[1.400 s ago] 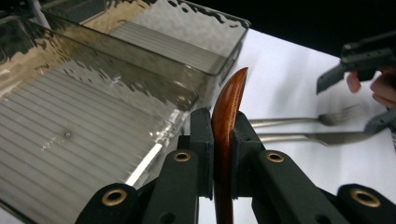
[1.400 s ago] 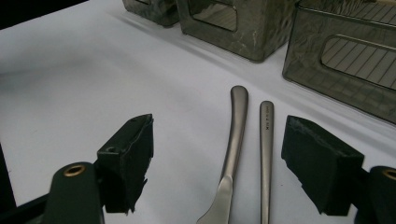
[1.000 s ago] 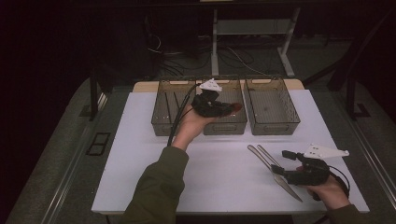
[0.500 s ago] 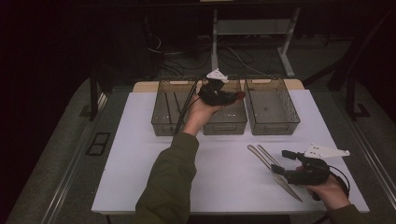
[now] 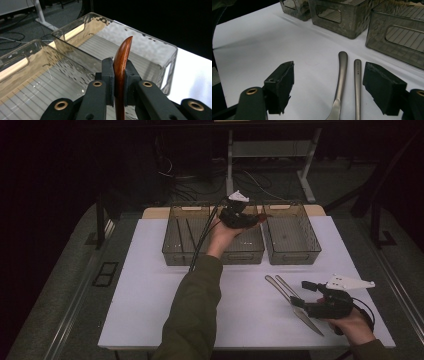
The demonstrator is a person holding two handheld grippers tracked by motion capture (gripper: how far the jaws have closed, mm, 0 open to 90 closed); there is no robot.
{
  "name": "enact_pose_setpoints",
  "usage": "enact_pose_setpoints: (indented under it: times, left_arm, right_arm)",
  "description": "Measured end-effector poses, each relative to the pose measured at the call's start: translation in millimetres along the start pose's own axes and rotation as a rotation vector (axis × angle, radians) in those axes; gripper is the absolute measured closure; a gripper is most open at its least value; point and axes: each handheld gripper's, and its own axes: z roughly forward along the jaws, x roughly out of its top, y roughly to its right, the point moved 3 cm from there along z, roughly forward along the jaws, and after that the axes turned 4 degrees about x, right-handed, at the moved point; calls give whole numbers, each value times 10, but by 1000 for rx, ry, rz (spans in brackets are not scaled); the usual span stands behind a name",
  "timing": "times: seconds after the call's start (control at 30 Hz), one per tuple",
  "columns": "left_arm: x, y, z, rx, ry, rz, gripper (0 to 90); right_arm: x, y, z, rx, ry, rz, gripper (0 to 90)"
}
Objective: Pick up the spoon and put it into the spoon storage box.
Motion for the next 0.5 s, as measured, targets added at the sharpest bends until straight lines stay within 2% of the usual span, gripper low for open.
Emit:
enact_pose_setpoints:
  times: [0.43, 0.5]
  left_arm:
    - [-160, -108, 204, 45, -54, -56, 810]
    - [-164, -117, 215, 70, -61, -72, 752]
  right_arm:
    - [0, 15, -6, 1, 1, 0, 254]
    - [1, 15, -7, 0, 3, -2, 254]
